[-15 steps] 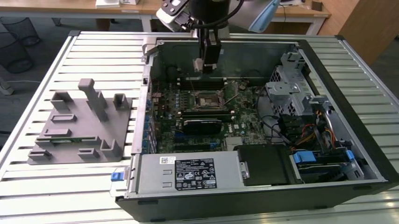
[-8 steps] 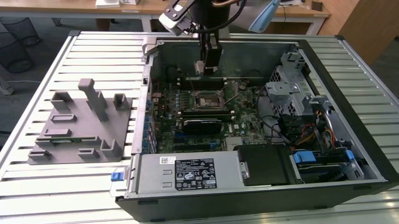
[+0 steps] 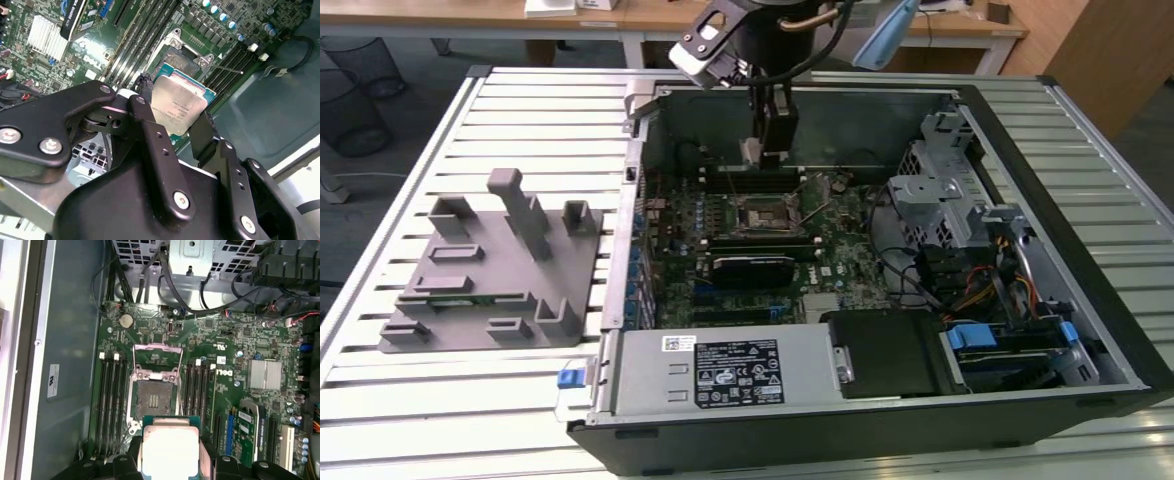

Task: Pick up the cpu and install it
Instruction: 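Place the cpu into insertion slot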

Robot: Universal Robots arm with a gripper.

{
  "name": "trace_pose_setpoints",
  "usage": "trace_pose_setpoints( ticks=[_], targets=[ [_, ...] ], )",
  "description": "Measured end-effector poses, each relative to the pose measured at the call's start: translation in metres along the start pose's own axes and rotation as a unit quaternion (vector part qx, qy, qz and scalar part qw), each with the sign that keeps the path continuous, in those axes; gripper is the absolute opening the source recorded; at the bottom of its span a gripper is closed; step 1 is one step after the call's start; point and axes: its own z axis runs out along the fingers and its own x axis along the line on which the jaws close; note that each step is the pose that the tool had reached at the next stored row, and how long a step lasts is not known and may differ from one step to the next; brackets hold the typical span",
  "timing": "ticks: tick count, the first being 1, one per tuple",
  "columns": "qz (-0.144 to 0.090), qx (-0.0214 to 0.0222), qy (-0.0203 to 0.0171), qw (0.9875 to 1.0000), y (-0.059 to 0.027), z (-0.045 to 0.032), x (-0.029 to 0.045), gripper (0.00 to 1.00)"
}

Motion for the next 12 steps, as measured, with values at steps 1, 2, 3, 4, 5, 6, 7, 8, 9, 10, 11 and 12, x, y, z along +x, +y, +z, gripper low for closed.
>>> trace_pose_setpoints(
  ticks=[1, 2, 3, 4, 5, 6, 7, 8, 9, 10, 11, 12],
  targets=[
    [0.000, 0.0000, 0.0000, 1.0000, 0.0001, 0.0018, 0.0000, 0.54],
    [0.000, 0.0000, 0.0000, 1.0000, 0.0001, 0.0037, 0.0000, 0.54],
    [0.000, 0.0000, 0.0000, 1.0000, 0.0002, 0.0054, 0.0000, 0.54],
    [0.000, 0.0000, 0.0000, 1.0000, 0.0002, 0.0072, 0.0001, 0.54],
    [0.000, 0.0000, 0.0000, 1.0000, 0.0004, 0.0092, 0.0002, 0.54],
    [0.000, 0.0000, 0.0000, 1.0000, 0.0007, 0.0110, 0.0005, 0.54],
    [0.000, 0.0000, 0.0000, 1.0000, 0.0011, 0.0128, 0.0008, 0.54],
    [0.000, 0.0000, 0.0000, 1.0000, 0.0017, 0.0146, 0.0013, 0.54],
    [0.000, 0.0001, -0.0001, 1.0000, 0.0025, 0.0161, 0.0020, 0.54],
    [0.000, 0.0000, -0.0001, 1.0000, 0.0036, 0.0174, 0.0026, 0.54],
    [0.000, 0.0000, -0.0001, 1.0000, 0.0049, 0.0185, 0.0032, 0.54],
    [0.000, 0.0000, 0.0000, 1.0000, 0.0060, 0.0193, 0.0036, 0.54]
  ],
)
